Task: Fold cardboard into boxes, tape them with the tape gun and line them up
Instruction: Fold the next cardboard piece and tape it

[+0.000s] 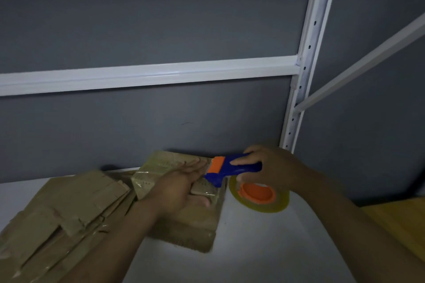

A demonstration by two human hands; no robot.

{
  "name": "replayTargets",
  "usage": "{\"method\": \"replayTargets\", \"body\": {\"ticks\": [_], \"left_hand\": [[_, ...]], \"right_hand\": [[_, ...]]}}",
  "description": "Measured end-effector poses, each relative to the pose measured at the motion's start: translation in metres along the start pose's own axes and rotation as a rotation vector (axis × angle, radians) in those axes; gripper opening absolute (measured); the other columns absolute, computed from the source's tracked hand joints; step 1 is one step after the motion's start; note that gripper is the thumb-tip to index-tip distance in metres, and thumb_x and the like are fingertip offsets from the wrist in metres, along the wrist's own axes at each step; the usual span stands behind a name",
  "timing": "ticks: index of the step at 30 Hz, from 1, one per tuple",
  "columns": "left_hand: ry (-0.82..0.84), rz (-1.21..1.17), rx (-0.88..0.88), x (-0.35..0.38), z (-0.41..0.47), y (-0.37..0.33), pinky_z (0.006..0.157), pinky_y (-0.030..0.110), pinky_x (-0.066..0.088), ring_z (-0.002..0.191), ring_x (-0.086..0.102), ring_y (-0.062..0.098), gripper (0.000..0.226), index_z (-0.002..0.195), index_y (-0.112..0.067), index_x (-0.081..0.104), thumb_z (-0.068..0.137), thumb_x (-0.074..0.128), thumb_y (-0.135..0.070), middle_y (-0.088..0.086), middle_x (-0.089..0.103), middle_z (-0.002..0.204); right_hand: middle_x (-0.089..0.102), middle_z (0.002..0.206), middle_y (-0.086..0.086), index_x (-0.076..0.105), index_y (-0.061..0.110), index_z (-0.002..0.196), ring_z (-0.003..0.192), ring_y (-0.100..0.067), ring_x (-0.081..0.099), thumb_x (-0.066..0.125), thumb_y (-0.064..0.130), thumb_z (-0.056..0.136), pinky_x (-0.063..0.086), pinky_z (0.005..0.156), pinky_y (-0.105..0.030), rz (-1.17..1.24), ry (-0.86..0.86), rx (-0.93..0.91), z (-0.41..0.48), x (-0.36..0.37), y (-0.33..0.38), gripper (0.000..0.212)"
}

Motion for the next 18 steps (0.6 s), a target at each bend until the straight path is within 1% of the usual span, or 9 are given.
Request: {"method": "replayTargets", "body": {"ticks": [2, 4, 6, 8, 10, 12, 14, 16, 18], "left_hand": [[-0.084, -0.019, -0.016, -0.006, -0.001, 0.005, 0.111, 0.008, 0.002, 0.139, 0.013, -0.005, 0.118, 0.149, -0.028, 0.027, 0.054, 0.033, -0.098, -0.020, 0.019, 0.150], [-0.117, -0.039, -0.011, -0.006, -0.002, 0.009, 0.113, 0.011, 0.008, 0.139, 0.017, -0.006, 0.113, 0.145, -0.033, 0.026, 0.054, 0.032, -0.100, -0.023, 0.023, 0.148], [-0.119, -0.096, -0.017, -0.005, -0.003, 0.016, 0.116, 0.013, 0.011, 0.139, 0.019, -0.008, 0.106, 0.141, -0.037, 0.029, 0.054, 0.036, -0.099, -0.027, 0.024, 0.145], [-0.100, -0.120, -0.018, -0.003, -0.001, 0.017, 0.117, 0.016, 0.014, 0.139, 0.021, -0.009, 0.104, 0.139, -0.038, 0.031, 0.055, 0.039, -0.097, -0.029, 0.024, 0.145], [-0.083, -0.100, -0.013, -0.004, 0.002, 0.015, 0.117, 0.015, 0.012, 0.140, 0.020, -0.007, 0.105, 0.140, -0.037, 0.030, 0.055, 0.037, -0.098, -0.026, 0.024, 0.146], [-0.022, -0.022, -0.006, -0.002, 0.004, 0.012, 0.119, 0.019, 0.010, 0.143, 0.014, -0.004, 0.108, 0.144, -0.035, 0.021, 0.057, 0.029, -0.099, -0.023, 0.016, 0.151], [0.063, 0.105, 0.020, 0.003, 0.003, 0.007, 0.121, 0.026, 0.005, 0.146, 0.000, -0.001, 0.112, 0.147, -0.034, 0.004, 0.058, 0.015, -0.101, -0.019, 0.001, 0.156], [0.114, 0.172, 0.037, 0.007, 0.001, 0.000, 0.120, 0.023, -0.004, 0.145, -0.012, 0.001, 0.116, 0.146, -0.030, -0.012, 0.056, 0.005, -0.101, -0.016, -0.011, 0.156], [0.120, 0.172, 0.028, 0.010, 0.002, -0.008, 0.115, 0.016, -0.008, 0.143, -0.016, 0.000, 0.118, 0.143, -0.028, -0.020, 0.053, 0.003, -0.101, -0.016, -0.016, 0.154]], "right_hand": [[0.047, 0.124, 0.014, 0.056, 0.043, 0.128, 0.114, -0.007, 0.046, 0.064, 0.050, 0.084, 0.037, 0.088, -0.022, 0.052, -0.040, -0.002, -0.003, 0.004, -0.003, 0.044], [0.045, 0.124, 0.018, 0.055, 0.044, 0.127, 0.111, -0.001, 0.044, 0.066, 0.049, 0.084, 0.033, 0.088, -0.019, 0.116, -0.055, 0.012, -0.009, 0.009, -0.011, 0.045], [0.040, 0.122, 0.024, 0.054, 0.051, 0.121, 0.110, 0.002, 0.042, 0.067, 0.048, 0.083, 0.033, 0.090, -0.018, 0.161, -0.039, 0.035, -0.019, 0.014, -0.025, 0.041], [0.040, 0.120, 0.026, 0.049, 0.059, 0.112, 0.110, 0.001, 0.044, 0.068, 0.048, 0.081, 0.035, 0.089, -0.016, 0.180, -0.032, 0.050, -0.029, 0.016, -0.040, 0.038], [0.041, 0.118, 0.026, 0.048, 0.058, 0.115, 0.106, 0.002, 0.045, 0.067, 0.049, 0.081, 0.034, 0.083, -0.010, 0.148, -0.037, 0.057, -0.035, 0.018, -0.048, 0.040], [0.039, 0.117, 0.024, 0.051, 0.048, 0.126, 0.104, 0.002, 0.043, 0.066, 0.049, 0.083, 0.031, 0.080, -0.006, 0.105, -0.047, 0.044, -0.034, 0.026, -0.044, 0.046], [0.041, 0.119, 0.022, 0.049, 0.044, 0.132, 0.106, 0.000, 0.044, 0.066, 0.049, 0.083, 0.035, 0.084, -0.010, 0.120, -0.064, 0.027, -0.030, 0.038, -0.037, 0.052], [0.042, 0.121, 0.020, 0.044, 0.044, 0.135, 0.109, -0.001, 0.045, 0.067, 0.048, 0.082, 0.037, 0.088, -0.011, 0.162, -0.062, 0.013, -0.028, 0.055, -0.035, 0.057], [0.043, 0.121, 0.020, 0.042, 0.046, 0.136, 0.107, 0.001, 0.045, 0.068, 0.045, 0.082, 0.034, 0.084, -0.005, 0.216, -0.065, 0.015, -0.029, 0.069, -0.036, 0.060]]}}
Point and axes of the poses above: each hand's wrist, its own z-axis towards the middle knuckle, its own x-axis out of the palm, y = z × x, the point moved 10 cm from there along z, towards the middle knuckle
